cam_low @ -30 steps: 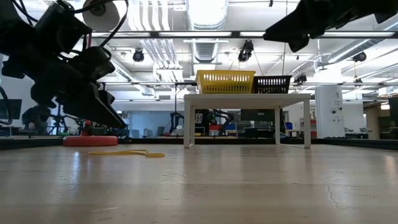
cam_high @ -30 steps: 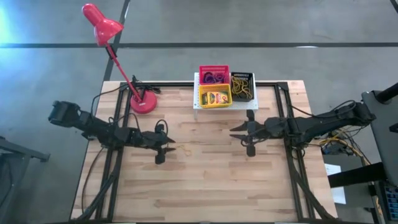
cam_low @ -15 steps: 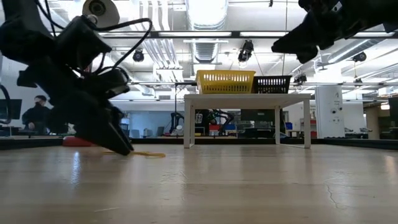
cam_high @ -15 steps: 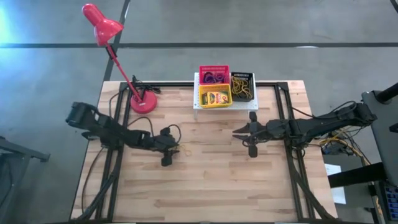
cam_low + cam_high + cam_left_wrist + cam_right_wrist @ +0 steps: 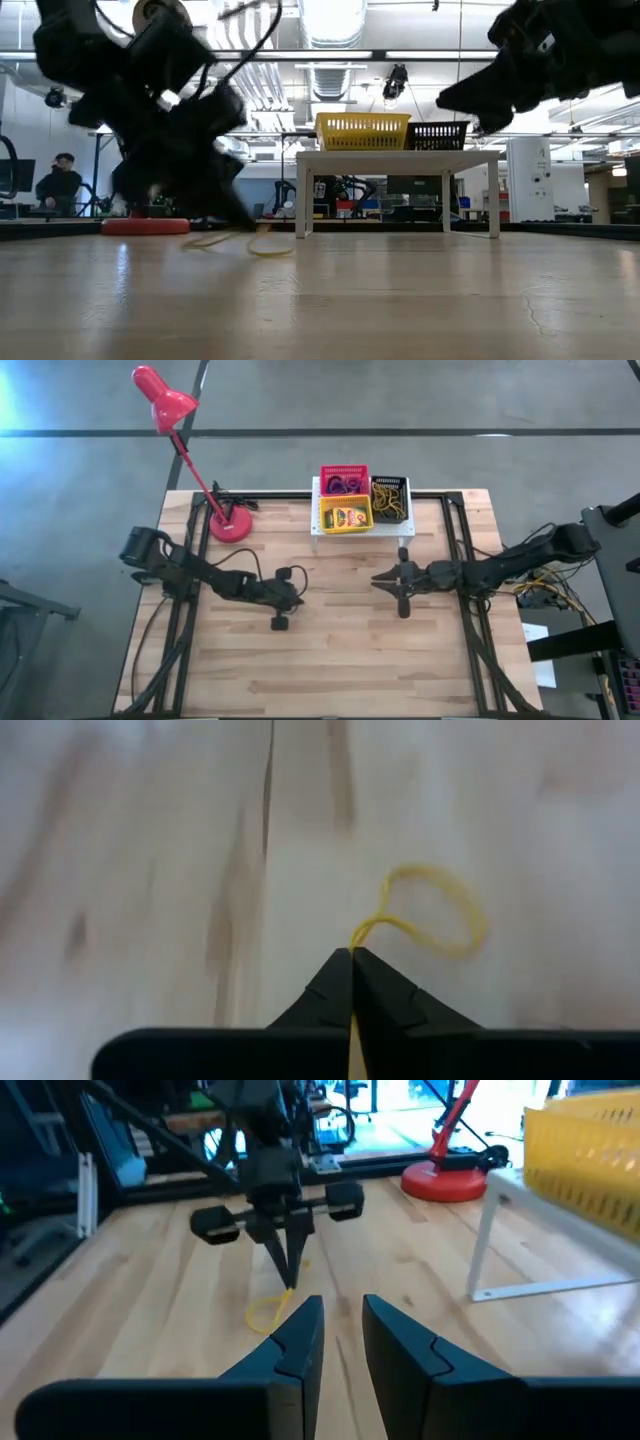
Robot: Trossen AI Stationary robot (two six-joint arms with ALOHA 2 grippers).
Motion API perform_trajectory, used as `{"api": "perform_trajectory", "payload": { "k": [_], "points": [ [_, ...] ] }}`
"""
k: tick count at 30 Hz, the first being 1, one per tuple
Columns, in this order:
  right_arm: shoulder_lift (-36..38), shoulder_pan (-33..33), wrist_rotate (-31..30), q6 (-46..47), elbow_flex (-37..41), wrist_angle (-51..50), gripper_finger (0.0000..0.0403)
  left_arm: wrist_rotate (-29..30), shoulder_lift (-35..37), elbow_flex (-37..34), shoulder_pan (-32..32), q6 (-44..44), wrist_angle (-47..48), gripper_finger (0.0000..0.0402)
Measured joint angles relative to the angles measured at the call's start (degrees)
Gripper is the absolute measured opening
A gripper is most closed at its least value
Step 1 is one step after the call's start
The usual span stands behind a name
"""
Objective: Pick & Place Office Desk Supplies
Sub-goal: Put the yellow rubber band into the black bin on the shelf
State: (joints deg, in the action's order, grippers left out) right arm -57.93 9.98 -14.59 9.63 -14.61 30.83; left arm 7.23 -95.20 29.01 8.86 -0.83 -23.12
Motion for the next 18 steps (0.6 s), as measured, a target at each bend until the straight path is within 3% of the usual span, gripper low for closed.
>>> {"api": "perform_trajectory", "payload": {
  "k": [8,13,18],
  "points": [
    [-14.13,0.03,0.06,4.93,5.55,23.1,0.0084,-0.18,0.18,9.82,0.02,10.02,0.04,0.0004],
    [-23.42,-0.12,0.06,5.41,3.69,29.06,0.01,0.07,0.22,15.76,-0.02,17.53,0.6,0.0004],
    [-30.89,-0.12,3.09,3.87,-2.06,32.0,0.0147,0.22,0.22,20.35,-0.09,22.95,3.28,0.0003]
  ]
}}
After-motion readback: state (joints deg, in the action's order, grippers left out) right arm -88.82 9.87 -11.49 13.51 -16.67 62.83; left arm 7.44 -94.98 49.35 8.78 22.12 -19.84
